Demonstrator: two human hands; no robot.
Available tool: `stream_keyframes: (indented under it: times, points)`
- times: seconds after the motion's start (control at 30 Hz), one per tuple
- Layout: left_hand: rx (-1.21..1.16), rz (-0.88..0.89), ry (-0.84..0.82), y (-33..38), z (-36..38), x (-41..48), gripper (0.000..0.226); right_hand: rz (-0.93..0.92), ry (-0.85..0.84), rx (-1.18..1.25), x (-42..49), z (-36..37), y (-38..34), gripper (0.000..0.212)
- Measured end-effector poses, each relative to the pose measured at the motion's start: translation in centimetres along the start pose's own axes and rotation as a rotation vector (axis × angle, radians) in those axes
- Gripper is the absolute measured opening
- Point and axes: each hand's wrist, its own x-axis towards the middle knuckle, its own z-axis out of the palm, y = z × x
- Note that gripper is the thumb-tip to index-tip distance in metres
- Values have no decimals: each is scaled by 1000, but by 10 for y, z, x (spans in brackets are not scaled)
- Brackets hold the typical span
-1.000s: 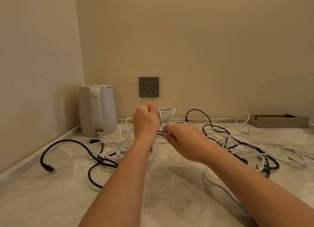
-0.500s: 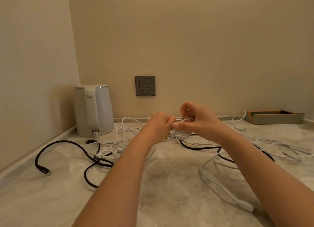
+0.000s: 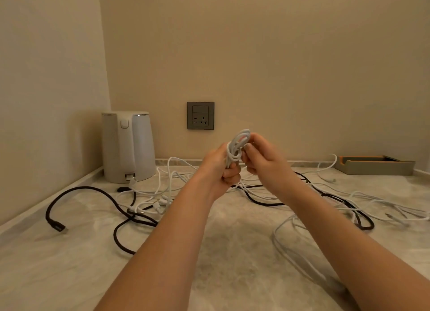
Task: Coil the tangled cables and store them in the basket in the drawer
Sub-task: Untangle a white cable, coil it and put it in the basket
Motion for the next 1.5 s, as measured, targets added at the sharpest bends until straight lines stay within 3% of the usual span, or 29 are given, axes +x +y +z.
stream_keyframes:
  times: [0.1,0.27,0.4,0.47,0.57,0.7,0.77,0.9,1.03,1.27,1.4,1.5]
  points:
    - [-123,-109,45,0,1,-3,40,-89,-13,-345,-3,4,-1,20]
    - [-64,-133,167,-10,7,-3,37,-31,6,-399,-3,1,5,14]
    - [355,35,267,-19,13,1,48,123,106,-258,0,-5,16,14]
    - [589,196,228,-23,16,-1,53,213,138,-212,1,-9,20,19]
    - [734,332,130,-27,15,-3,40,258,177,-169,-1,-11,18,18]
    - [497,247,143,-19,2,2,45,158,99,-146,-6,-5,5,23]
    - [366,171,169,-15,-2,4,53,106,53,-102,-6,-4,-2,13]
    - [247,25,124,-14,-1,4,64,37,29,-129,-5,-8,0,18]
    - [242,-71,41,-13,0,2,68,-13,38,-197,-6,-10,5,7]
    - [299,-103,-31,-17,4,3,64,60,182,-284,-4,-6,7,16]
    - [354,-112,-12,-19,1,3,65,173,82,-262,-1,-12,9,23]
    - [371,-154,-18,-19,1,3,64,136,-7,-319,-2,-20,7,24]
